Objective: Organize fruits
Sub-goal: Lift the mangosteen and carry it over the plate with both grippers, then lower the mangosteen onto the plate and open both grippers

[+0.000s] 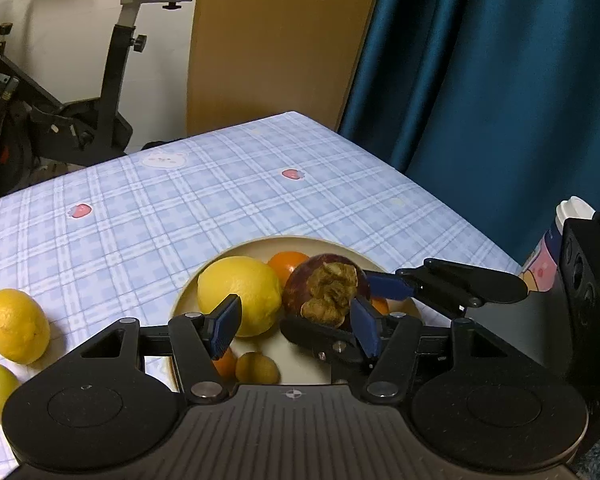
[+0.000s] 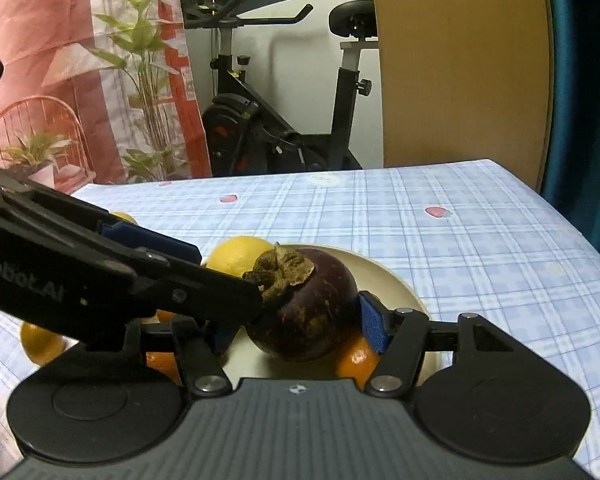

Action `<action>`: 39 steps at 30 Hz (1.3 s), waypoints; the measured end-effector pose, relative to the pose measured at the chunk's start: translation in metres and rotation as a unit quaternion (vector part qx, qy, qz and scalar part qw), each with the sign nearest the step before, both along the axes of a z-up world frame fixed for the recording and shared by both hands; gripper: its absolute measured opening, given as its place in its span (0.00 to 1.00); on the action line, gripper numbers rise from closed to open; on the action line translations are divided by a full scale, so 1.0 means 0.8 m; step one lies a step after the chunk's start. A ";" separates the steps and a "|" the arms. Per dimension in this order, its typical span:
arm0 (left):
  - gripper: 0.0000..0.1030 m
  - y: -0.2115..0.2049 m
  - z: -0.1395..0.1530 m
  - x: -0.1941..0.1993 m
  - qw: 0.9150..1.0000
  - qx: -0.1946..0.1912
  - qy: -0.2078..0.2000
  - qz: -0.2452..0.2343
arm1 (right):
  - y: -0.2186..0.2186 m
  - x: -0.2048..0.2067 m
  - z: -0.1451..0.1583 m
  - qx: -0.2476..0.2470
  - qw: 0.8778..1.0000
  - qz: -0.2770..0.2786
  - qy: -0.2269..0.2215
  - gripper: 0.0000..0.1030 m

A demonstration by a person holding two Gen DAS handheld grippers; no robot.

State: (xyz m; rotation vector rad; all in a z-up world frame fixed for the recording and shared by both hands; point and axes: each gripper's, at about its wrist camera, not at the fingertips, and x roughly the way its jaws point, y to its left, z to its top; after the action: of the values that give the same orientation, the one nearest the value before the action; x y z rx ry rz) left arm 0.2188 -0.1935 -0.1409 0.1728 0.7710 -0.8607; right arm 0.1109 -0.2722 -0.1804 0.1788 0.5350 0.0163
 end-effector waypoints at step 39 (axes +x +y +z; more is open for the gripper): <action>0.61 0.264 0.056 -0.034 0.960 -0.038 -0.078 0.265 | 0.103 -0.024 0.036 0.034 0.995 0.082 -0.038 0.66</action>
State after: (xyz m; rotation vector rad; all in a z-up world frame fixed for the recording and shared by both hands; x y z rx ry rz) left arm 0.1915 0.0181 -0.0958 -0.0359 0.5926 -0.3604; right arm 0.0914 -0.1895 -0.1518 0.2004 0.4717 0.2014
